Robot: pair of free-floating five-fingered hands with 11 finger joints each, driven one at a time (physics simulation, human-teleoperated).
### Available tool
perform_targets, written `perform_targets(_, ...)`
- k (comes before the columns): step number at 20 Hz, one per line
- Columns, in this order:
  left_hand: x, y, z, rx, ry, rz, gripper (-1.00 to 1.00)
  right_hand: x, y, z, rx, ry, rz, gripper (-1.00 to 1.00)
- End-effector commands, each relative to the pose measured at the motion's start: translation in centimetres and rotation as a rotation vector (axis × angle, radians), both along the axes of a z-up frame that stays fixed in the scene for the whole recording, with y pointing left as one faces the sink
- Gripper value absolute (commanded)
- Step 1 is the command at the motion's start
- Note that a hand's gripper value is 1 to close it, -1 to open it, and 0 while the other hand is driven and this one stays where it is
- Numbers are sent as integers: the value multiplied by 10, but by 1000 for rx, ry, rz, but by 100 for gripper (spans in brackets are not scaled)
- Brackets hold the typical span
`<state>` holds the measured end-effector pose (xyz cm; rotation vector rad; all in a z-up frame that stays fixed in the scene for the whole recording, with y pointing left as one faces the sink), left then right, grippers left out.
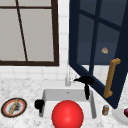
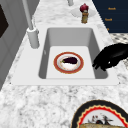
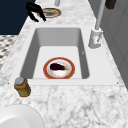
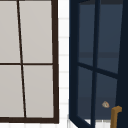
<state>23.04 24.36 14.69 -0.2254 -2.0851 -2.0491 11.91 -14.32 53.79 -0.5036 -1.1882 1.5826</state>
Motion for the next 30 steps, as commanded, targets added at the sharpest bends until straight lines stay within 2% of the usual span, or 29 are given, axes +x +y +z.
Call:
perform_targets(1,0,0,0,0,0,0,0,12,-28,-3,40,-8,0,-100)
perform_targets(19,0,0,0,0,0,0,0,43,-123,1,218,-29,246,-100)
perform_targets(30,0,0,0,0,0,0,0,68,-186,5,318,-37,369,-100)
